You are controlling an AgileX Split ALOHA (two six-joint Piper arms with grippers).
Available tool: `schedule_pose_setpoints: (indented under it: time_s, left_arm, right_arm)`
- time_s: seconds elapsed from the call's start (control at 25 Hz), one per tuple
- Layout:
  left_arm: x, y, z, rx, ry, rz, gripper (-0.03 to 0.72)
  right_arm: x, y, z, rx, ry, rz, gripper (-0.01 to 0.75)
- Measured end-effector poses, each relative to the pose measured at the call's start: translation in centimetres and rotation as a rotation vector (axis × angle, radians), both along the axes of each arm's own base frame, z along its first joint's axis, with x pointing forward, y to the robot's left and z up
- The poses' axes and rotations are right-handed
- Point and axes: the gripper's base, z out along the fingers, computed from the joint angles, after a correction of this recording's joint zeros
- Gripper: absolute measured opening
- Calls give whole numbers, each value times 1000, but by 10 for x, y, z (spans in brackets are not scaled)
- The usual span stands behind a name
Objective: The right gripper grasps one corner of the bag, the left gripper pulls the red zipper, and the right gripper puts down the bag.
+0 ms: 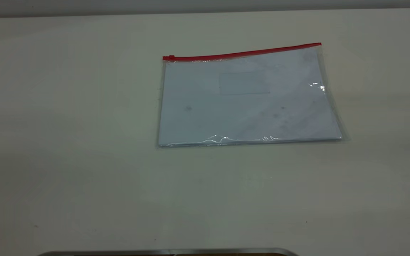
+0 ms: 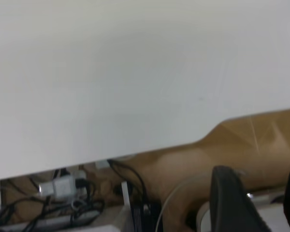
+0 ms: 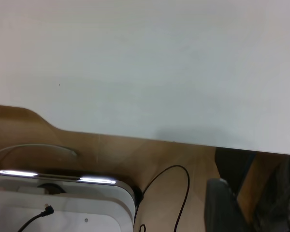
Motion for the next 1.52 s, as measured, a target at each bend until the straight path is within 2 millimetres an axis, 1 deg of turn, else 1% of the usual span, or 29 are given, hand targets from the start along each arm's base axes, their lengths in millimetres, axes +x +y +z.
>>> schedule_pose_setpoints:
  time_s: [0.28,0.64,0.8,0.96,1.16,1.24,1.36,1.52]
  left_arm:
    - [-12,1,2,-10,-88,0,338]
    - [-13,2,2,-11,-99,0,337]
    - [-15,2,2,-13,-111,0,337]
    - [-20,2,3,-16,-150,13,337]
    - [-29,3,3,-18,-214,55,337]
    - [-35,4,2,-22,-256,58,337]
    - [-43,4,2,-25,-308,64,337]
    - [-44,4,1,-21,-310,87,337]
  right_arm:
    - [-3,0,-1,-1,32,0,373]
    - [-5,-1,0,0,19,-3,373]
    - [-21,-4,8,16,-98,-56,373]
    - [-49,-6,16,25,-281,-73,373]
    - [-82,-7,17,36,-489,-71,373]
    - [-89,-7,17,38,-525,-70,373]
    - [-90,-7,16,38,-524,-70,373]
    - [-90,-7,16,38,-523,-70,373]
